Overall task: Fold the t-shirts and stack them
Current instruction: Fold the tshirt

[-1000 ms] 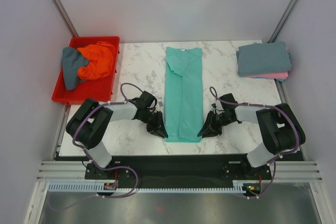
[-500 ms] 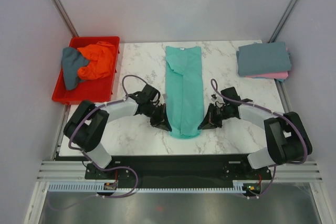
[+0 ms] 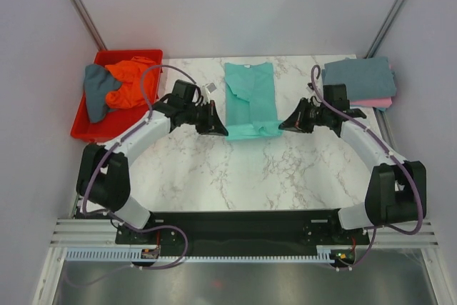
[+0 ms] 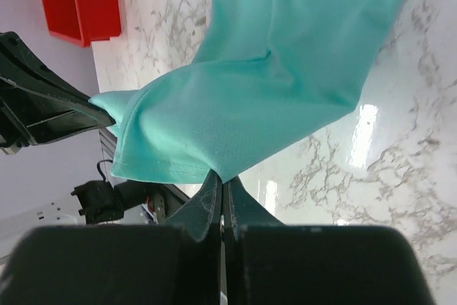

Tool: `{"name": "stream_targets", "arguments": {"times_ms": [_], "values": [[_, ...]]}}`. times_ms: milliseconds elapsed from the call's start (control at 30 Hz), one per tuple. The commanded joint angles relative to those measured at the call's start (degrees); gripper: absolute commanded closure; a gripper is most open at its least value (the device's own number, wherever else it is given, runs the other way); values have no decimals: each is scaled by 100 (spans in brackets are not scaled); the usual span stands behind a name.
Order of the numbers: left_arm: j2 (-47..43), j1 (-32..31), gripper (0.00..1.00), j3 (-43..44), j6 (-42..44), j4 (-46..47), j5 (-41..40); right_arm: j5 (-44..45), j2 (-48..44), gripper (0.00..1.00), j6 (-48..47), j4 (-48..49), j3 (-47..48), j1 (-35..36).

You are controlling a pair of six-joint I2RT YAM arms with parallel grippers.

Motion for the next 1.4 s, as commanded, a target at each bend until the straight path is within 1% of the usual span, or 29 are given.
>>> {"name": "stream_targets", "arguments": {"times_ms": [0, 33, 100, 167, 200, 267, 400, 600, 733, 867, 1000, 1033, 1067, 1100, 1133, 1167, 1200, 1233, 1267, 1300, 1333, 1367], "values": [[506, 181, 98, 722, 402, -135, 127, 151, 404, 100, -96, 270, 543, -120], [855, 207, 98, 890, 419, -170, 189, 169, 511, 100, -114, 366, 753, -120], [1235, 251, 98, 1416, 472, -284, 364, 169, 905, 100, -192, 393, 1009, -120], [1708, 347, 98, 1734, 411, -311, 435, 152, 1213, 100, -219, 437, 1396, -120], [1850, 383, 98, 2023, 384, -319, 531, 143, 1528, 100, -228, 463, 1527, -120], [2219, 488, 98, 2297, 401, -319, 567, 151, 1837, 100, -289, 472, 1930, -112], [2685, 673, 98, 3034, 384, -328, 480, 125, 2628, 100, -386, 446, 2547, -103], [3257, 761, 98, 3843, 639, -328, 409, 151, 3445, 100, -500, 437, 3391, -103], [3722, 761, 98, 4161, 665, -284, 365, 230, 3877, 100, -632, 463, 4032, -103], [4100, 761, 98, 4512, 718, -136, 269, 310, 4229, 100, -676, 525, 4393, -94], [4427, 761, 98, 4977, 727, 32, 6, 424, 4624, 100, -835, 560, 4736, -41], [4470, 770, 92, 5057, 736, 41, -82, 441, 4660, 93, -896, 560, 4832, -41], [4462, 761, 76, 5171, 779, 41, -188, 511, 4660, 79, -957, 560, 4851, -41], [4419, 761, 69, 5224, 840, 15, -258, 521, 4617, 67, -1010, 552, 4877, -50], [4340, 761, 63, 5286, 902, -55, -302, 512, 4573, 52, -1054, 499, 4947, -50], [4235, 770, 57, 5312, 903, -134, -416, 503, 4503, 45, -1237, 447, 4974, -85], [3920, 787, 46, 5269, 877, -257, -574, 512, 4337, 41, -1317, 359, 5009, -111], [3761, 796, 43, 5190, 850, -284, -584, 529, 4231, 39, -1396, 175, 5018, -146], [3550, 805, 43, 4902, 850, -319, -567, 503, 4099, 39, -1449, 95, 4957, -260], [3200, 805, 40, 4717, 832, -346, -523, 442, 3828, 39, -1450, 16, 4852, -331], [3023, 805, 40, 4497, 719, -459, -479, 372, 3695, 39, -1441, -193, 4547, -401], [2882, 823, 39, 4017, 657, -486, -209, 171, 3467, 39, -1476, -300, 4361, -524]]}}
